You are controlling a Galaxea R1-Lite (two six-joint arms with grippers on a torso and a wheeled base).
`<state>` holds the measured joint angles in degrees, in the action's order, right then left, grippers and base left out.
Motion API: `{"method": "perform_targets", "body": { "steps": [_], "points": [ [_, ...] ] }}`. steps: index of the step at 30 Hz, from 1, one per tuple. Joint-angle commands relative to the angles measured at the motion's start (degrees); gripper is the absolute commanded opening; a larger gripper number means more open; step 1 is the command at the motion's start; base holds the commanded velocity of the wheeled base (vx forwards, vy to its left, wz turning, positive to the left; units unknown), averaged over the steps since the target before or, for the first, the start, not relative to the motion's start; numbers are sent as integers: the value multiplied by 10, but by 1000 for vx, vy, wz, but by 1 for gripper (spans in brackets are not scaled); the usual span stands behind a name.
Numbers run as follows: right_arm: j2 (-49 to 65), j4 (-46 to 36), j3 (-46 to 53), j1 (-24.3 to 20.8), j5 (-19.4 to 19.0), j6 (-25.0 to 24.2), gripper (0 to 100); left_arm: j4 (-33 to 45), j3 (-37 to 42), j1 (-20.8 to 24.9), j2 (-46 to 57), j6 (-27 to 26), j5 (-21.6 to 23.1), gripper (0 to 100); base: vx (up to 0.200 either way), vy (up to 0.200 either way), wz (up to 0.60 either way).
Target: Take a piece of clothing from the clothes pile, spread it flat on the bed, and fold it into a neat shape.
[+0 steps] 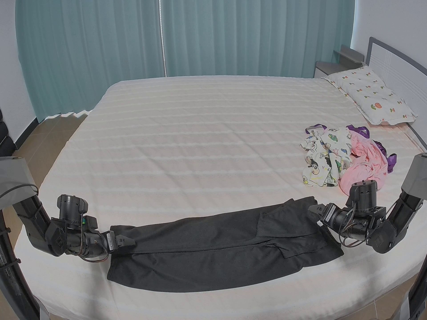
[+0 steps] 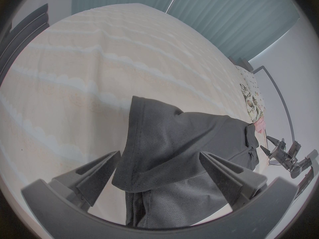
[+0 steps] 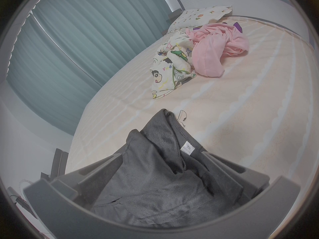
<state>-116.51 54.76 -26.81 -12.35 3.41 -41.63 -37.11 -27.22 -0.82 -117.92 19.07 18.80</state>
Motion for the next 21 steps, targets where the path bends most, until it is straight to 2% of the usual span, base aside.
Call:
{"method": "perform_targets", "body": {
  "steps": [1,10,11,21],
  "points": [
    [-3,0,0,-2,0,0,100,0,0,0,-13,0,1,100,0,0,0],
    [-4,0,0,-2,0,-1,100,0,3,18,-22,2,7,100,0,0,0],
    [-3,0,0,-2,0,-1,100,-1,3,18,-24,2,7,0,0,0,0],
    [-3,0,0,0,-1,-4,100,3,3,9,-5,15,4,0,0,0,0]
  ]
}}
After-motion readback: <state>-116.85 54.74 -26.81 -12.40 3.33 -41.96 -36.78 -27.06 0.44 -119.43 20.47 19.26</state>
